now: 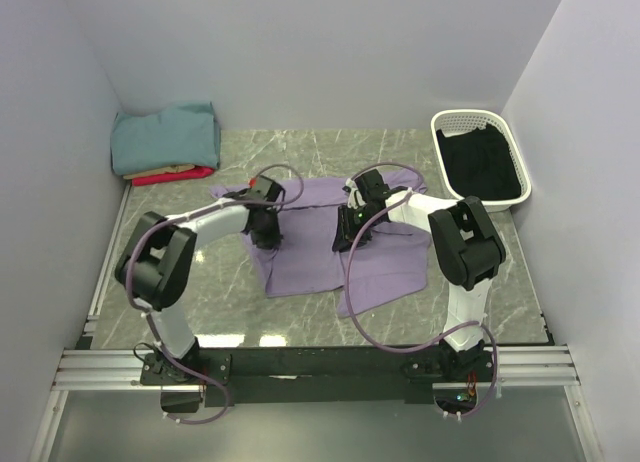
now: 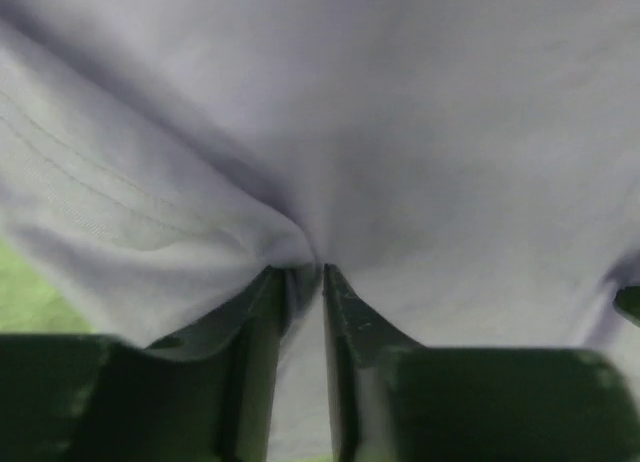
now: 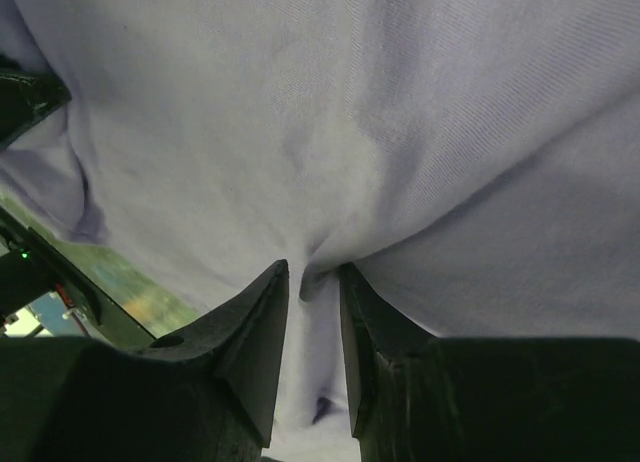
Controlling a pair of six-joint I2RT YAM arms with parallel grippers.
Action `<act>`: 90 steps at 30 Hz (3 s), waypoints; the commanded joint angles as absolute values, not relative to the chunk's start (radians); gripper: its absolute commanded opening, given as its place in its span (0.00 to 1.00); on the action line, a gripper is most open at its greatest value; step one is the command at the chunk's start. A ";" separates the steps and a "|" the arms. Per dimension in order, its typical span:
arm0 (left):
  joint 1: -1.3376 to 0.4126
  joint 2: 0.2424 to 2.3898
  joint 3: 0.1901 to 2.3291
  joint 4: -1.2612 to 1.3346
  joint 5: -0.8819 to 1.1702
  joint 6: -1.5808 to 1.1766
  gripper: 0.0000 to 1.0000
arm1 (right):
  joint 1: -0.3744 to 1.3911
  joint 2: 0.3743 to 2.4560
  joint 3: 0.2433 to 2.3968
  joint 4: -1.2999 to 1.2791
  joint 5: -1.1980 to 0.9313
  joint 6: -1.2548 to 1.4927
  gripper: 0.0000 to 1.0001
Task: Fold and stack the t-shirts
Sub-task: Fold the tshirt
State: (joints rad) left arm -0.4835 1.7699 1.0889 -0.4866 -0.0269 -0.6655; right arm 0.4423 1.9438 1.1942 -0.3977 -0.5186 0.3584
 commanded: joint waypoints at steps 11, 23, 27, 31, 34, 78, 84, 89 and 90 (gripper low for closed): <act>-0.562 1.540 1.022 -0.603 -0.386 -0.828 0.76 | 0.454 1.965 1.167 -0.439 -0.371 0.304 0.36; -0.191 1.531 1.031 -0.315 -0.180 -0.727 0.88 | 0.456 1.963 1.187 -0.456 -0.370 0.279 0.37; -0.106 1.598 0.999 -0.102 -0.008 -0.709 0.87 | 0.456 1.970 1.189 -0.456 -0.368 0.276 0.37; -0.038 1.689 0.991 0.096 0.133 -0.733 0.85 | 0.454 1.985 1.193 -0.457 -0.367 0.272 0.37; -0.009 1.749 0.989 0.153 0.185 -0.755 0.83 | 0.454 2.003 1.203 -0.465 -0.356 0.268 0.37; 0.023 1.697 0.825 0.223 0.040 -0.842 0.29 | 0.454 2.075 1.255 -0.488 -0.336 0.267 0.38; 0.025 1.632 0.897 0.072 -0.055 -0.750 0.32 | 0.451 2.135 1.256 -0.499 -0.272 0.293 0.38; 0.046 1.594 0.946 0.012 -0.072 -0.680 0.22 | 0.443 2.128 1.258 -0.532 -0.198 0.336 0.37; 0.052 1.594 0.953 0.003 -0.072 -0.672 0.18 | 0.437 2.126 1.255 -0.528 -0.184 0.340 0.38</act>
State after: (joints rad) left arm 0.0292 1.6440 0.8955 0.0563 -0.0288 -0.7544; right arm 0.4507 2.0197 1.3167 -0.5236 -0.4938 0.3599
